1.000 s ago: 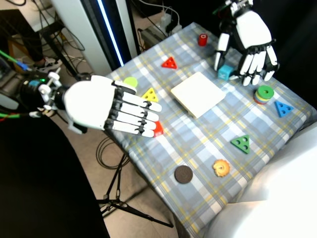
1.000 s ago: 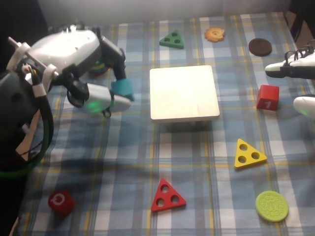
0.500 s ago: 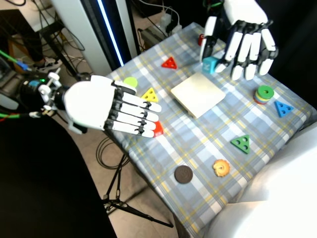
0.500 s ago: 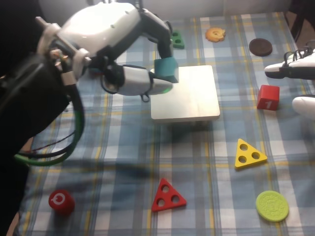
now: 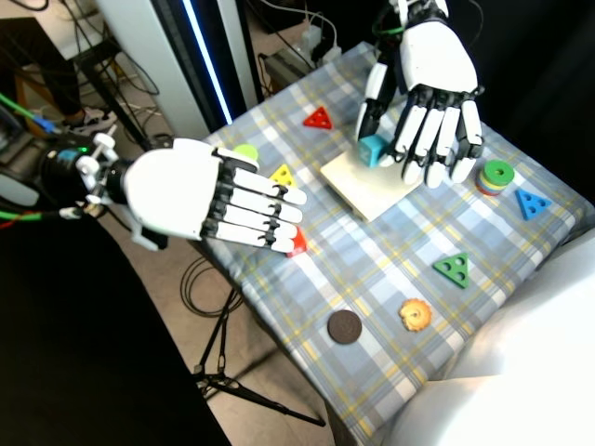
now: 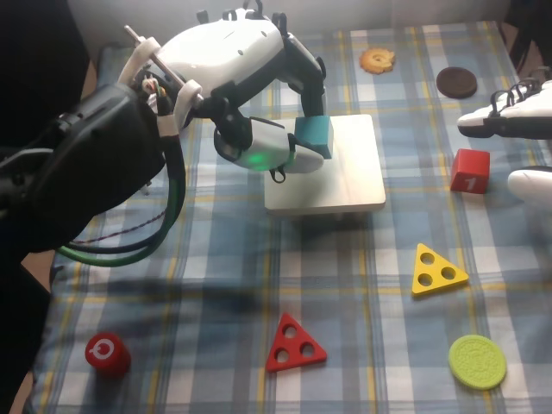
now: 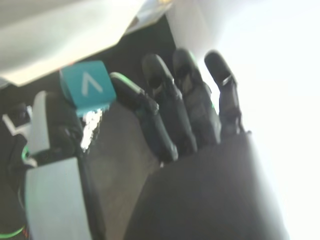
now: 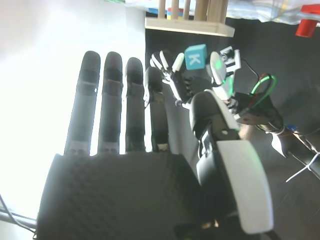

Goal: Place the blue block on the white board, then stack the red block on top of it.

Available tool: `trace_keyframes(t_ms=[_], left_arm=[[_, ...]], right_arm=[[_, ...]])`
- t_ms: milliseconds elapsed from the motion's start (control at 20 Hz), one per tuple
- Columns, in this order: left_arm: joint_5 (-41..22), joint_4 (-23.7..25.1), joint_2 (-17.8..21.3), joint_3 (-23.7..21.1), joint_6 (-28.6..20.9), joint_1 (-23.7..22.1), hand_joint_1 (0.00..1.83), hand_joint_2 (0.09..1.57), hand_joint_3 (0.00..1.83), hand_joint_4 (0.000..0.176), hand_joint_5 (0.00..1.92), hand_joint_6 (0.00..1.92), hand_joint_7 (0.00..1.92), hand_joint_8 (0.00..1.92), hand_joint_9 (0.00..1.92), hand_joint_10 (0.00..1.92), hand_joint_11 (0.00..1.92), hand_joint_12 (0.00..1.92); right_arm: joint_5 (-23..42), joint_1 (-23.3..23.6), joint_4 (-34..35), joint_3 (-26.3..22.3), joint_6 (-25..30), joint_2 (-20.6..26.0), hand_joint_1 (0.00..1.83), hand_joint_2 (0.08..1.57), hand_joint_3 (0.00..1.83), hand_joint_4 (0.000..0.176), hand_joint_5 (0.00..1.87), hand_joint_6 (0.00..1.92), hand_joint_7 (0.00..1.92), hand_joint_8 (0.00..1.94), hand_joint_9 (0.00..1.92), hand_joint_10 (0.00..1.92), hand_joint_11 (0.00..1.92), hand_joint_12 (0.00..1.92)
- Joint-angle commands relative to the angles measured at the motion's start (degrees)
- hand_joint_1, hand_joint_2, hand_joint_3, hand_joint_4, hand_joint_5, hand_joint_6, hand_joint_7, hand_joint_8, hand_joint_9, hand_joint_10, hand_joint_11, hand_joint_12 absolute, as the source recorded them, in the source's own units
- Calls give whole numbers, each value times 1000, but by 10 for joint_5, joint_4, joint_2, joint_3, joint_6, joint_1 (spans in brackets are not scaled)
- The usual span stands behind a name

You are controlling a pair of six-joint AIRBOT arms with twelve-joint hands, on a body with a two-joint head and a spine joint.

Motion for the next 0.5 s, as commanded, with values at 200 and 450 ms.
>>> trace_keyframes(t_ms=[200, 450], left_arm=[[-35, 4, -9, 12, -1, -8, 1089, 1075, 0, 58, 1070, 825, 812, 0, 536, 1, 0, 721], [-29, 4, -13, 15, -1, -7, 1054, 1076, 1, 154, 1058, 840, 785, 1, 543, 1, 0, 732]], right_arm=[[68, 9, 13, 3, 4, -2, 279, 1412, 0, 0, 462, 1, 574, 6, 539, 5, 429, 165], [68, 9, 13, 3, 4, -2, 283, 1417, 1, 0, 458, 0, 567, 1, 544, 5, 440, 167]])
